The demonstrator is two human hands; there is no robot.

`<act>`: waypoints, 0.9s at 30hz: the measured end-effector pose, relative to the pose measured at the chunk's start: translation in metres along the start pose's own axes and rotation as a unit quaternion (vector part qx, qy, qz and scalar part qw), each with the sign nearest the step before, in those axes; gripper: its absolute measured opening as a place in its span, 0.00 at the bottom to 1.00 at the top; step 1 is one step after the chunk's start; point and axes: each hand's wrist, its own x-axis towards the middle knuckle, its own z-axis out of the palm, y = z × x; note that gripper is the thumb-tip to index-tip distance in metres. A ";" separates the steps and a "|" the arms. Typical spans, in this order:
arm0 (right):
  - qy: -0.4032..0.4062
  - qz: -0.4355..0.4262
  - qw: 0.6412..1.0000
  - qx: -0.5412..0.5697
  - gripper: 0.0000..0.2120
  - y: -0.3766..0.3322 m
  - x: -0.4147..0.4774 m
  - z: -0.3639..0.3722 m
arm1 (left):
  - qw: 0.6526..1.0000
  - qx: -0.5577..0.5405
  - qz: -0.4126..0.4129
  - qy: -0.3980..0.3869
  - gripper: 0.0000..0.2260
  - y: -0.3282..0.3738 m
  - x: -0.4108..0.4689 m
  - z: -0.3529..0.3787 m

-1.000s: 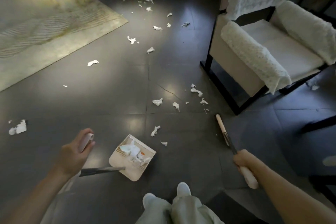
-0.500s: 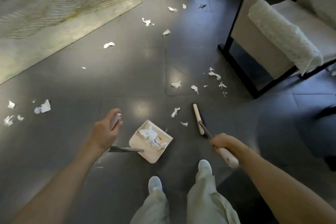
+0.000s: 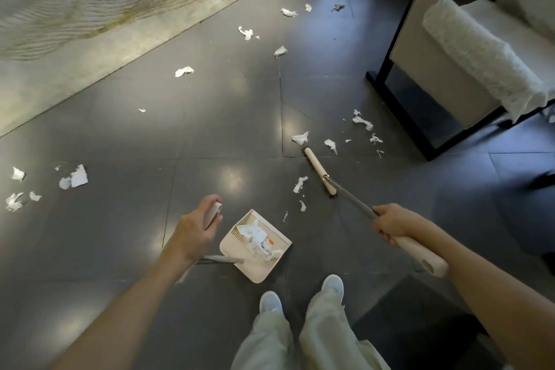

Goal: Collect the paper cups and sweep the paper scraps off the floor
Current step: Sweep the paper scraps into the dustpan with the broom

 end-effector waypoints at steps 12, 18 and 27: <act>-0.144 -0.041 0.980 -0.131 0.18 -0.042 0.012 0.082 | 1.000 0.002 0.025 0.014 0.11 0.000 0.053 0.001; -0.143 -0.013 0.988 0.047 0.25 -0.058 -0.019 0.038 | 0.999 -0.020 0.045 -0.002 0.11 0.005 0.064 -0.002; -0.077 0.016 0.972 0.220 0.28 -0.025 -0.024 -0.068 | 0.996 -0.055 0.074 0.015 0.15 0.038 0.108 0.004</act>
